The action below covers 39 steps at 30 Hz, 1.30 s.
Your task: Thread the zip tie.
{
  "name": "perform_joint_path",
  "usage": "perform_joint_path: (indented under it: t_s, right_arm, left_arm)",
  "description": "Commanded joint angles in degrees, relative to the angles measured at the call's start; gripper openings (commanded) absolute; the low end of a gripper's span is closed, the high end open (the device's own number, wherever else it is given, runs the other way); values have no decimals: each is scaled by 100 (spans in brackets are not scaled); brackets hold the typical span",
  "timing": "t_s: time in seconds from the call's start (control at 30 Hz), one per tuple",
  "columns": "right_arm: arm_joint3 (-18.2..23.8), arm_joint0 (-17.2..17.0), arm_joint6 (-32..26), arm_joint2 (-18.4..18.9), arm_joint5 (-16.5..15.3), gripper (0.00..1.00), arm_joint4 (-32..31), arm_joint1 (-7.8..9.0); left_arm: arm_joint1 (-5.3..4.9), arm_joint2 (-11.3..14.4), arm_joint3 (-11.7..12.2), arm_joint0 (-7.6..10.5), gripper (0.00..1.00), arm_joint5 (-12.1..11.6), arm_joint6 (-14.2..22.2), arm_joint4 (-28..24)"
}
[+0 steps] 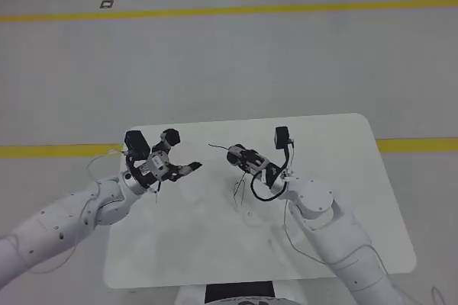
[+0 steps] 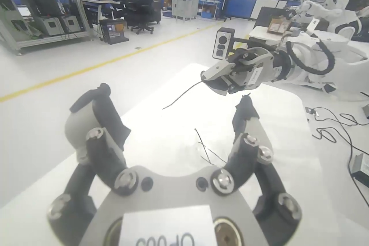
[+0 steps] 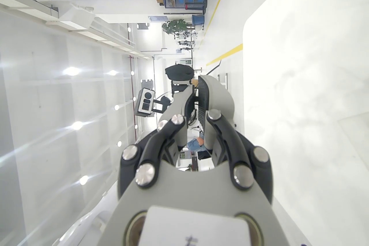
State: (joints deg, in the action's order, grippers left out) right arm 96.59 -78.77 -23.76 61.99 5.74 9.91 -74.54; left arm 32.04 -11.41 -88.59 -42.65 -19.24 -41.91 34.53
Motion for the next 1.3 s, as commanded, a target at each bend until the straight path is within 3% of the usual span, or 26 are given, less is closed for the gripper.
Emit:
perform_joint_path:
  t_s: [0.0,0.13,0.3,0.37,0.53,0.8,1.03,1.27]
  right_arm:
    - [23,-5,33,-20,-7,0,-19,-3]
    - [55,-26,62,-23,-31,0,-43,-2]
    - [64,-102,91,-8,-58,0,-55,5]
    - [55,-122,89,-10,-66,0,-47,6]
    - [-5,-109,72,-63,-84,0,-17,-3]
    - [-70,-54,72,-146,-117,0,10,-22]
    - [-102,-31,53,-152,-111,0,19,-24]
    - [-111,4,61,-171,-89,0,15,-30]
  left_arm:
    - [23,-130,45,24,100,76,22,-37]
    - [80,-360,38,34,100,53,80,-287]
    - [148,-582,-51,128,100,-24,1230,-1067]
    - [145,-666,-119,195,100,-24,1527,-1291]
    - [54,-753,-498,426,100,-24,3014,-2091]
    - [-146,-895,-892,507,100,-24,4394,-3201]
    - [-284,-1270,-1139,283,100,-24,5093,-3983]
    - [-344,-1995,-1345,-184,100,-24,5627,-4362]
